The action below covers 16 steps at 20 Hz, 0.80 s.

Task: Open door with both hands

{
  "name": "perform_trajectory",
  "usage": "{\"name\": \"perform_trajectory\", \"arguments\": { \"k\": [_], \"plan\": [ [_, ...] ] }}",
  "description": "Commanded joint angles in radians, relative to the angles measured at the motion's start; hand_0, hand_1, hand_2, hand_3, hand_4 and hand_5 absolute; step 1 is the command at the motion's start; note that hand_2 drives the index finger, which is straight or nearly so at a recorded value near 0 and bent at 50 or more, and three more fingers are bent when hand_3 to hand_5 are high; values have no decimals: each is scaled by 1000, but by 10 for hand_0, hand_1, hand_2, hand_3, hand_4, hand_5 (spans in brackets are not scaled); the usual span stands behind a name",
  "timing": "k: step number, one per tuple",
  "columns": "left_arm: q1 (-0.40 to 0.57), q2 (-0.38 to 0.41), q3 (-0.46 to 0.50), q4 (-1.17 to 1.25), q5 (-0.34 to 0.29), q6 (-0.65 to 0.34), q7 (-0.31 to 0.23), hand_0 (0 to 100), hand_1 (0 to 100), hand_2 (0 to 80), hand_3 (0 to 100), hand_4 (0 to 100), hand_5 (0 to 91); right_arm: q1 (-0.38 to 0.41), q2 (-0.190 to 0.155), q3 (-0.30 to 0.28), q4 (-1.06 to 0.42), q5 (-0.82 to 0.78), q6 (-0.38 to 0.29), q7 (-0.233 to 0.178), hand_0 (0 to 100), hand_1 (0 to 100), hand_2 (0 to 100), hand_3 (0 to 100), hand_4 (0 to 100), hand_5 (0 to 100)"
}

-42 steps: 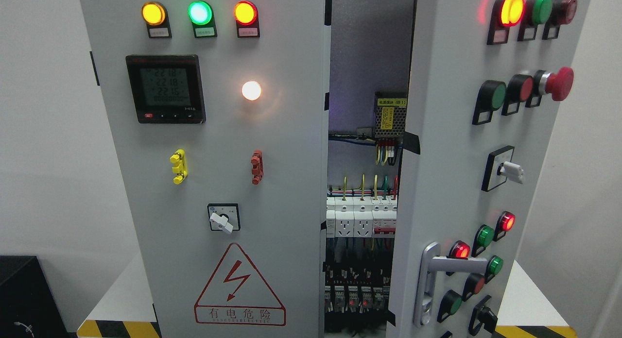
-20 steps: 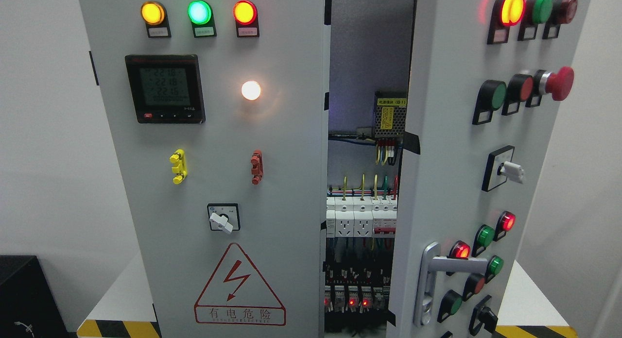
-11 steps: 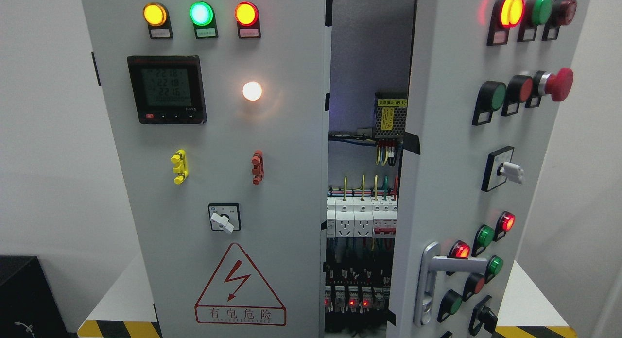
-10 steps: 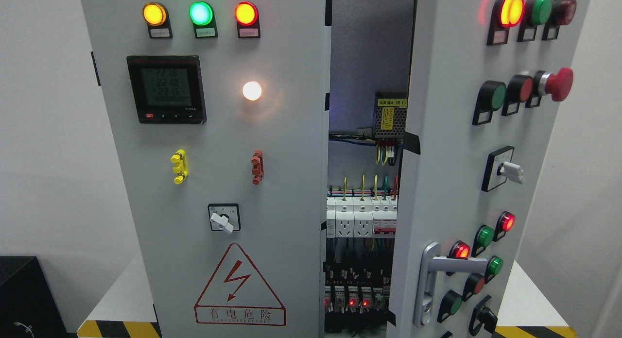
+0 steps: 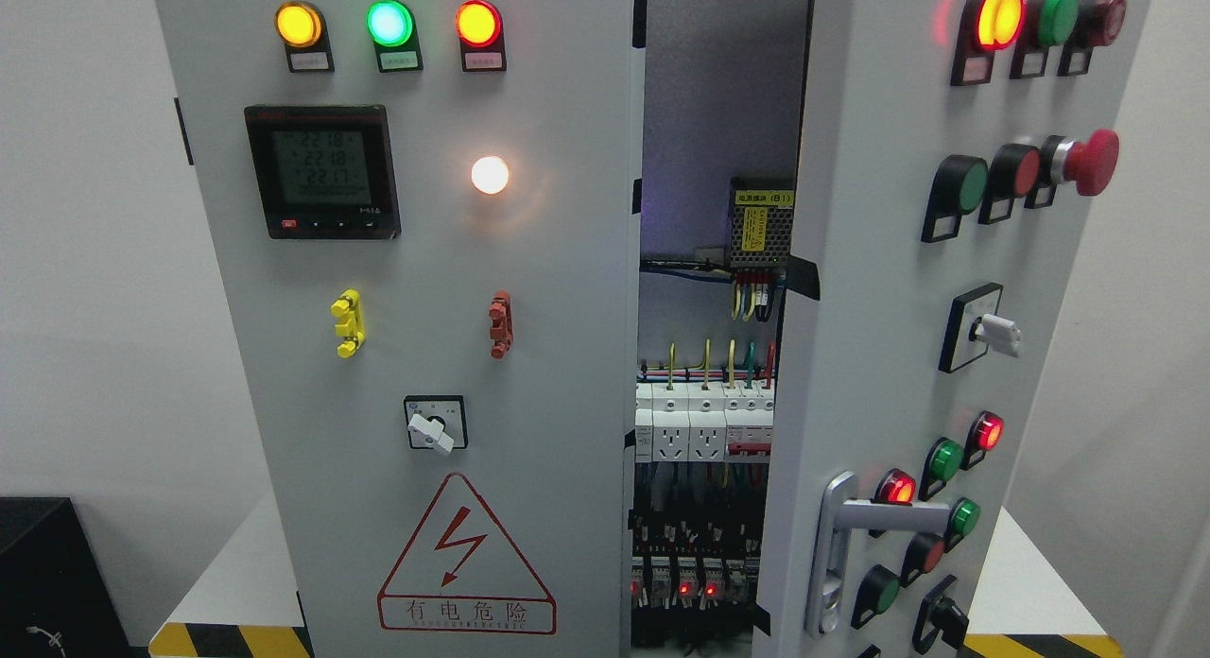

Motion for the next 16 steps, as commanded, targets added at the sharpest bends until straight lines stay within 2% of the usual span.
{"name": "perform_trajectory", "arguments": {
  "k": [1,4,5,6,8,10,13,15,16],
  "plan": [
    [-722,379,-785,-477,110,19,3,0,0,0,0,0,0,0,0,0,1,0,0,-1,0,0,0,0,0,0],
    [-909,378,-962,-568,105,19,10,0,0,0,0,0,0,0,0,0,1,0,0,-1,0,0,0,0,0,0],
    [-965,347,-1021,-582,98,19,38,0,0,0,0,0,0,0,0,0,1,0,0,-1,0,0,0,0,0,0],
    [-1026,289,-1096,-585,95,21,79,0,0,0,0,0,0,0,0,0,1,0,0,-1,0,0,0,0,0,0],
    [-1219,146,-1321,-584,85,19,156,0,0,0,0,0,0,0,0,0,1,0,0,-1,0,0,0,0,0,0],
    [-1382,45,-1512,-584,81,19,205,0,0,0,0,0,0,0,0,0,1,0,0,-1,0,0,0,0,0,0],
    [-1523,-108,-1660,-585,82,18,270,0,0,0,0,0,0,0,0,0,1,0,0,-1,0,0,0,0,0,0],
    [-1592,-209,-1715,-584,87,8,331,0,0,0,0,0,0,0,0,0,1,0,0,-1,0,0,0,0,0,0],
    [-1596,-265,-1718,-578,90,-7,363,0,0,0,0,0,0,0,0,0,1,0,0,-1,0,0,0,0,0,0]
  ]
}}
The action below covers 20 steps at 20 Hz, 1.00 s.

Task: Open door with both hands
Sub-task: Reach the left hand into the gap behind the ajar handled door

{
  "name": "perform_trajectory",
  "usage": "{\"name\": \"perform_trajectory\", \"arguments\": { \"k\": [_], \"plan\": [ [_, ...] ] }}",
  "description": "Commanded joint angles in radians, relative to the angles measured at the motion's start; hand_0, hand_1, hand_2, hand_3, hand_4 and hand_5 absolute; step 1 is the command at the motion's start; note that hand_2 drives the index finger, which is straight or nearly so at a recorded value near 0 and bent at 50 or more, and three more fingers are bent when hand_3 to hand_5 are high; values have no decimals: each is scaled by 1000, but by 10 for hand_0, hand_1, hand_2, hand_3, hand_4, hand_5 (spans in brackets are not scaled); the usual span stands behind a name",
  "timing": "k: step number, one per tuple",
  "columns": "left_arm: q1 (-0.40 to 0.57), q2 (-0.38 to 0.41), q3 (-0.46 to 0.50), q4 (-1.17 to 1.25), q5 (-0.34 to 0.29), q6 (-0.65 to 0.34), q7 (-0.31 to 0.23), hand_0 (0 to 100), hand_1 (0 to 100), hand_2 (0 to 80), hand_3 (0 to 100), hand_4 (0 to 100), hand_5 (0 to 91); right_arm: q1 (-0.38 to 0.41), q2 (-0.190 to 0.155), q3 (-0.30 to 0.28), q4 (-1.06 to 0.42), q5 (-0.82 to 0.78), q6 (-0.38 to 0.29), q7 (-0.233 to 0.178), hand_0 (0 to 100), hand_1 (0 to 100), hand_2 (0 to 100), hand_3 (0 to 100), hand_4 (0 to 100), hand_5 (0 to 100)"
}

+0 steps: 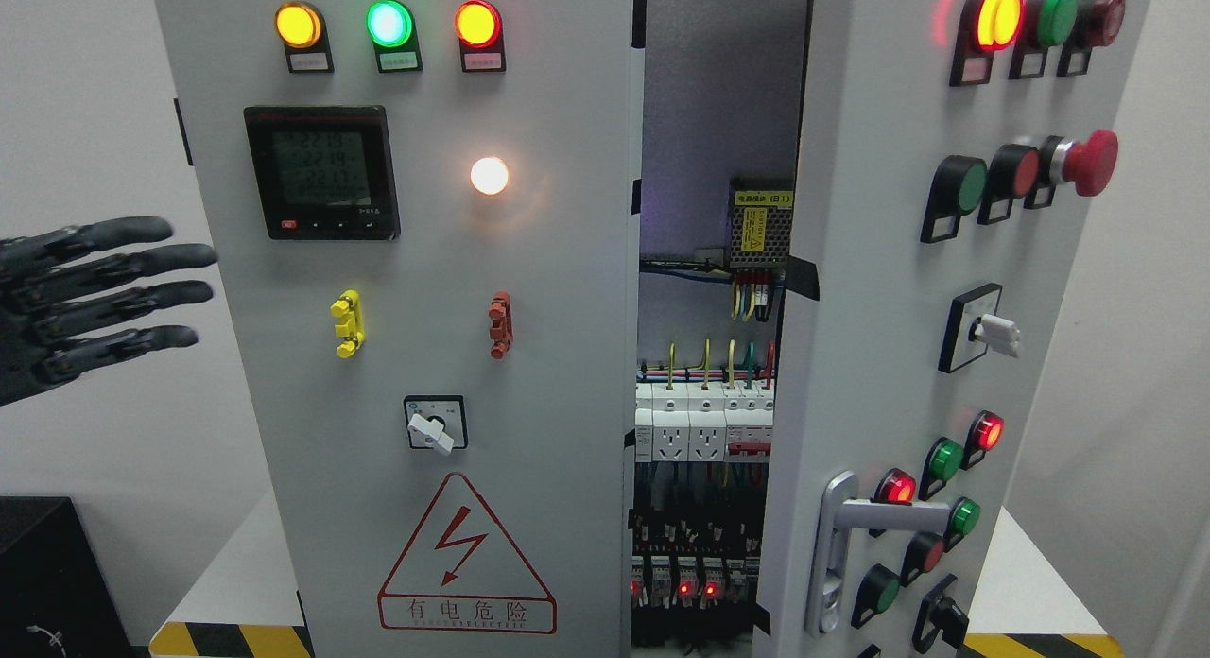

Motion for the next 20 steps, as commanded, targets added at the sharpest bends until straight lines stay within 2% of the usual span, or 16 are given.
{"name": "perform_trajectory", "arguments": {
  "k": [1,4,7,10,11,15,20],
  "plan": [
    [-271,-348,-630,-138,7,-49,111,0,0,0,0,0,0,0,0,0,0,0,0,-4,0,0,0,0,0,0],
    [-271,-483,-622,-138,10,-101,187,0,0,0,0,0,0,0,0,0,0,0,0,-4,0,0,0,0,0,0],
    [-256,-546,-538,-139,12,-104,196,0,0,0,0,0,0,0,0,0,0,0,0,-4,0,0,0,0,0,0],
    [-190,-644,-430,-121,9,-100,201,0,0,0,0,0,0,0,0,0,0,0,0,-4,0,0,0,0,0,0],
    [-174,-664,-403,-119,7,-98,219,0,0,0,0,0,0,0,0,0,0,0,0,-4,0,0,0,0,0,0],
    [-162,-741,-308,-109,9,-96,354,0,0,0,0,0,0,0,0,0,0,0,0,-4,0,0,0,0,0,0],
    [-159,-829,-200,-109,9,-90,441,0,0,0,0,0,0,0,0,0,0,0,0,-4,0,0,0,0,0,0]
  ]
}}
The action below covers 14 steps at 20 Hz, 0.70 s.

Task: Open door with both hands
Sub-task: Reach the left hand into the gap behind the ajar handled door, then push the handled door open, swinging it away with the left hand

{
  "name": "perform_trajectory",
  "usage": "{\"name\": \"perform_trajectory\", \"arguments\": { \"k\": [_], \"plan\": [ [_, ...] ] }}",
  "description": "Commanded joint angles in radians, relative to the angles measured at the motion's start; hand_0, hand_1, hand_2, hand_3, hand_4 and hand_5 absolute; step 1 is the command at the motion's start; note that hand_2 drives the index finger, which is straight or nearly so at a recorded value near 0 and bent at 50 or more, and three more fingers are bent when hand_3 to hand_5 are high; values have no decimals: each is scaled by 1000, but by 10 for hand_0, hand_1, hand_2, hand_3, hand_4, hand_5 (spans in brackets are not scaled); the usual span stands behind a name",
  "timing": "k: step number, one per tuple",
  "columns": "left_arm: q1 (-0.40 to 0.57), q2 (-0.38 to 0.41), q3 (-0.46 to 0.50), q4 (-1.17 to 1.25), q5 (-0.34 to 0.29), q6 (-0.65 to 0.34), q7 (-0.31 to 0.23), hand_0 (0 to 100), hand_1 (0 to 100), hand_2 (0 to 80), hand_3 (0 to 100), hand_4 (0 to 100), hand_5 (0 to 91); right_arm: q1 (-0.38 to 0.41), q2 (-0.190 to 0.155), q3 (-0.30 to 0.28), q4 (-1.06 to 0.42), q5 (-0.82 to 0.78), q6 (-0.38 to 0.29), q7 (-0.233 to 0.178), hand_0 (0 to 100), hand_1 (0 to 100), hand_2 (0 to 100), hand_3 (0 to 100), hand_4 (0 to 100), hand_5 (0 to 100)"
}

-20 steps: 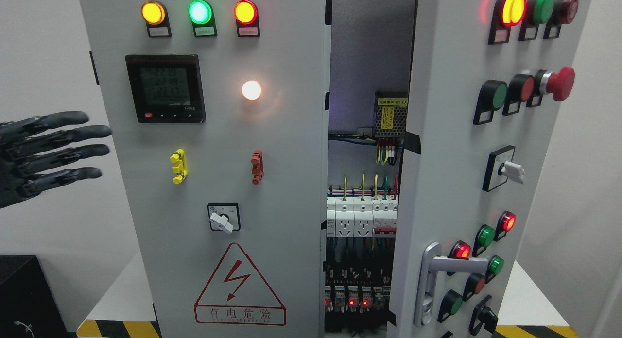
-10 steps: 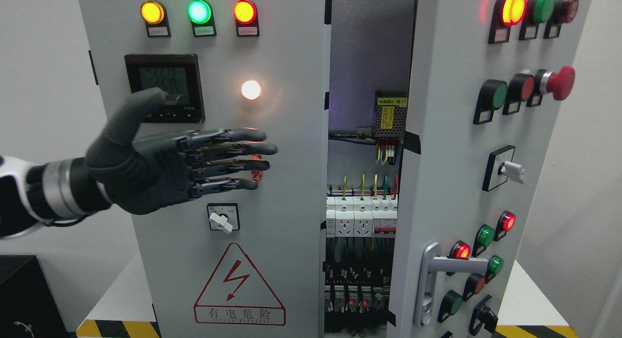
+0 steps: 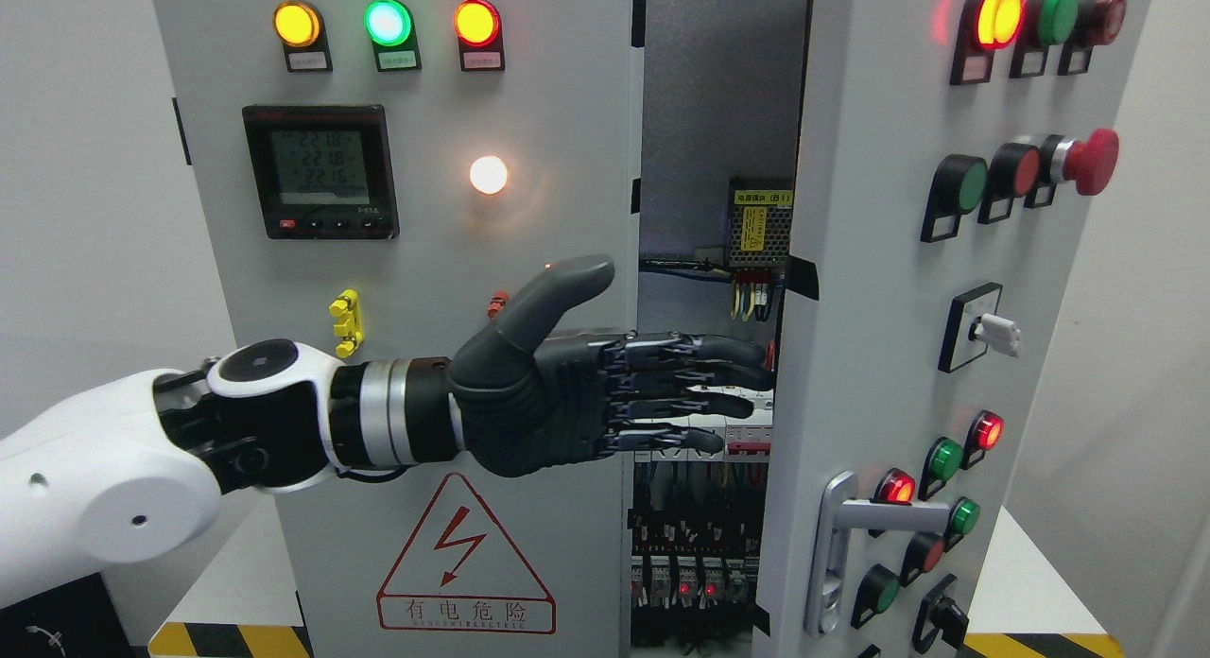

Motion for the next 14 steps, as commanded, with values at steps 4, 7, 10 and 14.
{"name": "perform_trajectory", "arguments": {
  "k": [4,7,10,14],
  "plan": [
    [11,-328,120,-22,1,8,157,0,0,0,0,0,0,0,0,0,0,0,0,0,0,0,0,0,0,0],
    [6,-400,138,-31,-6,11,210,0,0,0,0,0,0,0,0,0,0,0,0,0,0,0,0,0,0,0],
    [-8,-484,151,-27,-12,44,253,0,0,0,0,0,0,0,0,0,0,0,0,0,0,0,0,0,0,0],
    [-3,-618,174,16,-82,52,311,0,0,0,0,0,0,0,0,0,0,0,0,0,0,0,0,0,0,0]
  ]
}}
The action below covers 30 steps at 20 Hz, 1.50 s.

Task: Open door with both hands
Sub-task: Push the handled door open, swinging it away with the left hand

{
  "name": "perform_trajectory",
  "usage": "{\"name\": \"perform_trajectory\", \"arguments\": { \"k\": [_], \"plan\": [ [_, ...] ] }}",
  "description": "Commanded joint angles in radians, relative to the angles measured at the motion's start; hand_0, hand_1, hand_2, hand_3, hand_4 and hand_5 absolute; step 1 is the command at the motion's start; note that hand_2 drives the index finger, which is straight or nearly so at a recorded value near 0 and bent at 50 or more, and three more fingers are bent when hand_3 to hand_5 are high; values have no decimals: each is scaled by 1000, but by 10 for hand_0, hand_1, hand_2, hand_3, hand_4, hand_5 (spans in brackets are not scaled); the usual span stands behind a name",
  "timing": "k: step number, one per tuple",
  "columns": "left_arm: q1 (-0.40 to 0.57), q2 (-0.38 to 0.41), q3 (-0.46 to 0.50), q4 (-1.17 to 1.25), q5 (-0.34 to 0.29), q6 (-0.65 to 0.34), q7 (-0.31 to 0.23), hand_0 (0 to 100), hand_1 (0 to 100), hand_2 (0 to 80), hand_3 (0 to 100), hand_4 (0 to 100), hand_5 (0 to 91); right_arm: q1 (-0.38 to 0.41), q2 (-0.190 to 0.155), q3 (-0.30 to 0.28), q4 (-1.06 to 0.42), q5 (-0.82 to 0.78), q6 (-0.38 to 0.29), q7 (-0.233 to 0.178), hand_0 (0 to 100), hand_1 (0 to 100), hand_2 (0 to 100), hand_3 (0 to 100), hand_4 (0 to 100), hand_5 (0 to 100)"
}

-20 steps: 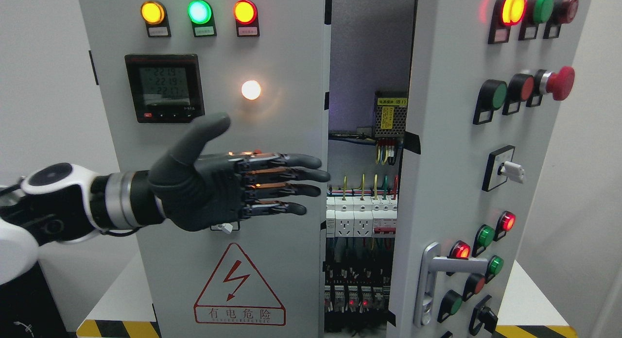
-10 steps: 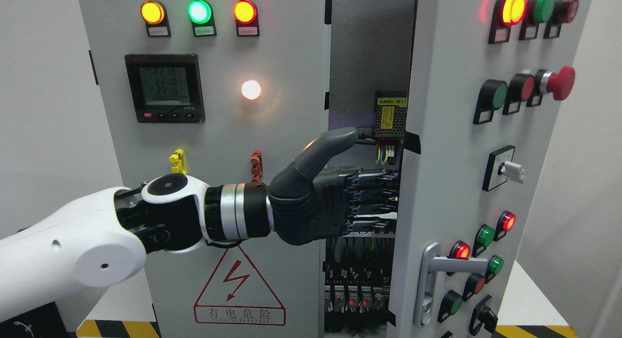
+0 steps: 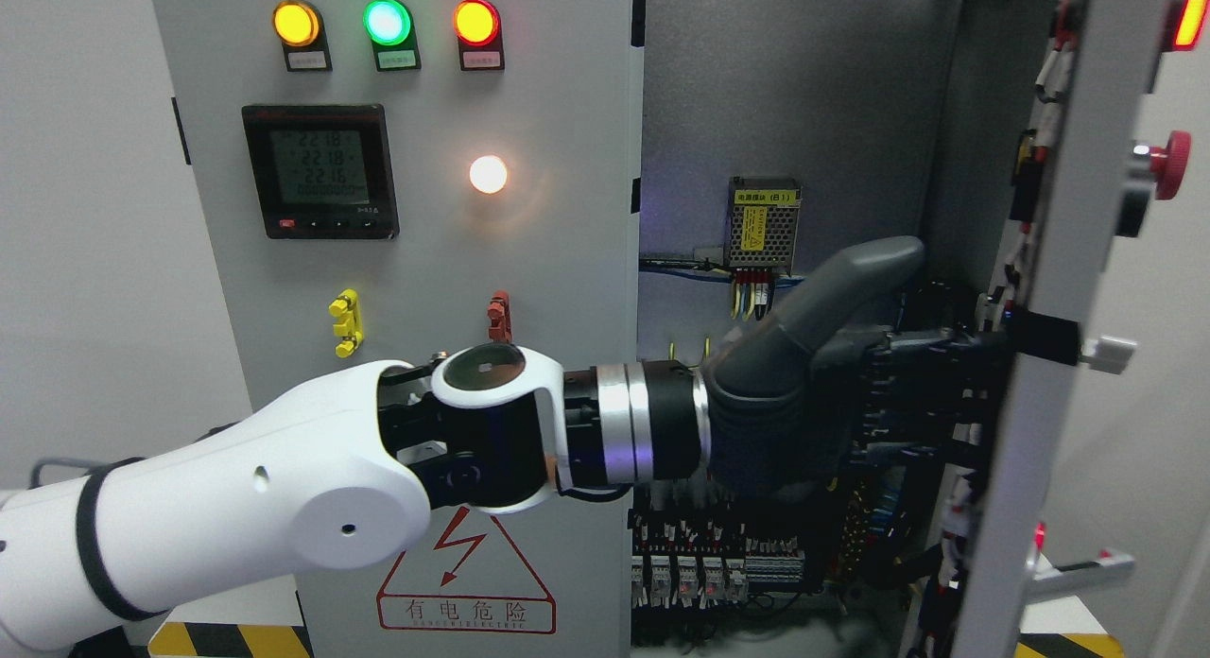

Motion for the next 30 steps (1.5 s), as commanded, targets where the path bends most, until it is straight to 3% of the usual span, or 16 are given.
{"name": "perform_trajectory", "arguments": {
  "k": [1,4,7,12,16,24,26,30],
  "plan": [
    [0,-322,71,48,-54,5,56,0,0,0,0,0,0,0,0,0,0,0,0,0,0,0,0,0,0,0],
    [9,-441,89,145,-57,5,114,0,0,0,0,0,0,0,0,0,0,0,0,0,0,0,0,0,0,0],
    [19,-542,86,266,-79,5,127,0,0,0,0,0,0,0,0,0,0,0,0,0,0,0,0,0,0,0],
    [26,-547,77,319,-117,-1,130,0,0,0,0,0,0,0,0,0,0,0,0,0,0,0,0,0,0,0],
    [26,-547,74,311,-103,-3,248,0,0,0,0,0,0,0,0,0,0,0,0,0,0,0,0,0,0,0],
    [32,-544,72,282,-111,8,254,0,0,0,0,0,0,0,0,0,0,0,0,0,0,0,0,0,0,0],
    [52,-448,83,178,-114,47,251,0,0,0,0,0,0,0,0,0,0,0,0,0,0,0,0,0,0,0],
    [155,-118,92,-31,-111,78,211,0,0,0,0,0,0,0,0,0,0,0,0,0,0,0,0,0,0,0]
  ]
}}
